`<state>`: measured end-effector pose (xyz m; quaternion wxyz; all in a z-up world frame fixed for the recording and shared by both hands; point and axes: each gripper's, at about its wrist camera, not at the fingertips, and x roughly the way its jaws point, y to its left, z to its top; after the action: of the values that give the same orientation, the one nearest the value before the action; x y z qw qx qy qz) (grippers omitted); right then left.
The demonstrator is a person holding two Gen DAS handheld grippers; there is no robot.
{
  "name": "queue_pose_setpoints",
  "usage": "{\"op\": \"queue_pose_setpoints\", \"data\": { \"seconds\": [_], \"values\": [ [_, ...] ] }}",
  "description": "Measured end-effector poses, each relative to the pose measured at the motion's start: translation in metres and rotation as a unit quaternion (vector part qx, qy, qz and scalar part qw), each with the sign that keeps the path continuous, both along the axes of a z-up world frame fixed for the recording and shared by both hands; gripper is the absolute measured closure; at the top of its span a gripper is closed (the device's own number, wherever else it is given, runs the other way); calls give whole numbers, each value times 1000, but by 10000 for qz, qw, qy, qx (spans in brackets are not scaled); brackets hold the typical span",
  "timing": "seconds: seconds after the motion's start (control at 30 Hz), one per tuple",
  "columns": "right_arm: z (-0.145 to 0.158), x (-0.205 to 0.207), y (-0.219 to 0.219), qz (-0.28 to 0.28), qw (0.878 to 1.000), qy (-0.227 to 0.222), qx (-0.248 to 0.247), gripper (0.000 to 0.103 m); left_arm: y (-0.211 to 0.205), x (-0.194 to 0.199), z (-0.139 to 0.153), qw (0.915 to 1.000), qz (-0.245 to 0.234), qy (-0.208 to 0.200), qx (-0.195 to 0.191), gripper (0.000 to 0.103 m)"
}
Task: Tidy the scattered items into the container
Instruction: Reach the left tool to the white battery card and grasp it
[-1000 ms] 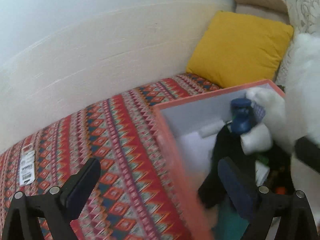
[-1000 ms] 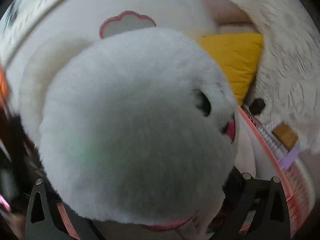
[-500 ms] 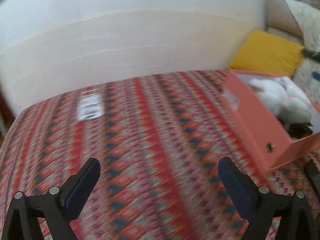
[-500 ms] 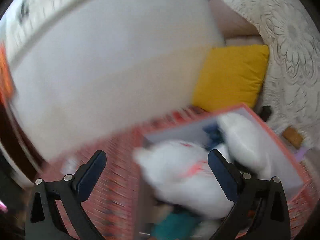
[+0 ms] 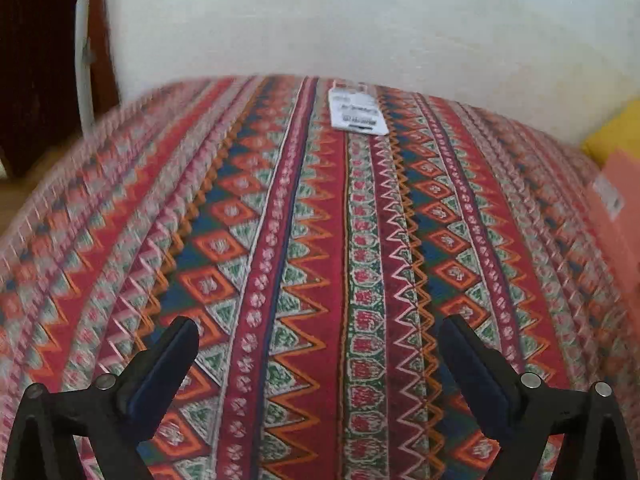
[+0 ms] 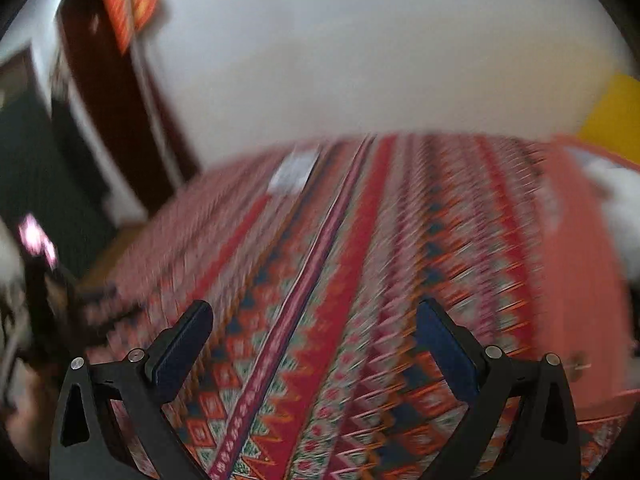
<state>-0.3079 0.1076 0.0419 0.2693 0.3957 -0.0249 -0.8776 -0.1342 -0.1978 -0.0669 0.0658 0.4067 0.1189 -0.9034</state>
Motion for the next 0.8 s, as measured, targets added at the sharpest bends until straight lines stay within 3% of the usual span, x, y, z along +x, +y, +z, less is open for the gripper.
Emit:
{"op": "queue_pose_setpoints", "data": {
  "seconds": [0.1,0.33,0.53,0.63,0.8],
  "values": [
    [-37,-10,-26,162,9988,-448,74,0,-11,-8,-19,9983,101,-298,486,3],
    [-85,-25,-27,125,9946,-1011,191,0,-7,-28,-45,9976,155,-635,212,4],
    [-96,-36,0,-161,9939,-1064,239,0,2,-26,-47,9971,99,-705,-256,3],
    [-96,-38,6,-186,9941,-1048,214,0,4,-31,-38,9973,110,-548,-479,3],
    [-99,-38,11,-259,9939,-1033,295,0,2,-70,-18,9978,278,-296,-533,3]
  ]
}}
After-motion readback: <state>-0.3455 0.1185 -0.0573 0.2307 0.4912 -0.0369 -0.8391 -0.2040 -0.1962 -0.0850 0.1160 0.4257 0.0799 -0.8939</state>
